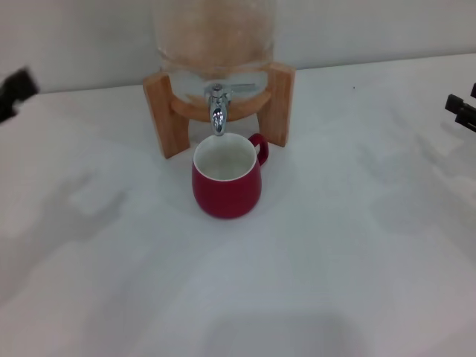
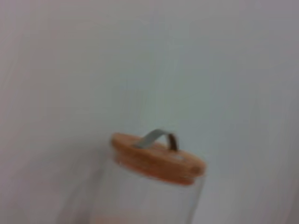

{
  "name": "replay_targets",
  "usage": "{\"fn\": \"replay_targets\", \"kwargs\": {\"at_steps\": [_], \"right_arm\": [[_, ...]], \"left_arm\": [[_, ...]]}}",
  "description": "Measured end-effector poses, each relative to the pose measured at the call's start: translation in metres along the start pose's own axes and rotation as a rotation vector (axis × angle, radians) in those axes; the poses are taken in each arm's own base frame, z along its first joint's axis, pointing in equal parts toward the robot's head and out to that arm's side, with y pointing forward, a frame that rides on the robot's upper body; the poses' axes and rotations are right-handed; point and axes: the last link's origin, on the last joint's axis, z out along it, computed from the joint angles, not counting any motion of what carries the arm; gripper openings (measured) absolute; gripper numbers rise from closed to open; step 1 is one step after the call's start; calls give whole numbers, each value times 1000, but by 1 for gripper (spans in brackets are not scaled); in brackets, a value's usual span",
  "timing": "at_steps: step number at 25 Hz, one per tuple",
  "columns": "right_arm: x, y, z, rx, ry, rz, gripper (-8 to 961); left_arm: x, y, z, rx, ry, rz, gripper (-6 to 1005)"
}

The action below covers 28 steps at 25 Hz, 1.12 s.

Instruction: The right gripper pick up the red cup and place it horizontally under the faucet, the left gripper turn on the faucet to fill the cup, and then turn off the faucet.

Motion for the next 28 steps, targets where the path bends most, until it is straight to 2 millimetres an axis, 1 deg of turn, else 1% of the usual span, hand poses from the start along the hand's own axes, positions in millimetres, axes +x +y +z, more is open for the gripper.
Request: {"fn": "replay_targets", "kwargs": {"at_steps": [4,6,9,11,14,18,20,28], "right_arm": [[-2,0,-2,-10,-9,9,591],[-2,1,-3,-16,-11,11,591],[0,2,-6,-19,-11,19,591],[0,2,-7,-21,-11,23,591],[0,2,-8,-22,-15,24,591],[-1,1,-10,-10,-29,31,591],[-1,0,-11,-7,-33,32,591],[-2,0,-12,-9,-39,32,591]], "left_arm": [[-26,-24,-21,25,38,-40,889],[-42,-37,-34,47,104,-56,888],[-60,-51,-49,93,189,-48,887],[-68,-57,-57,118,229,-45,887],[-77,-62,-70,154,301,-47,887],[-91,-69,-91,256,448,-94,888],[-96,-70,-98,294,502,-96,888],[-97,-68,-102,301,536,-83,888]]}}
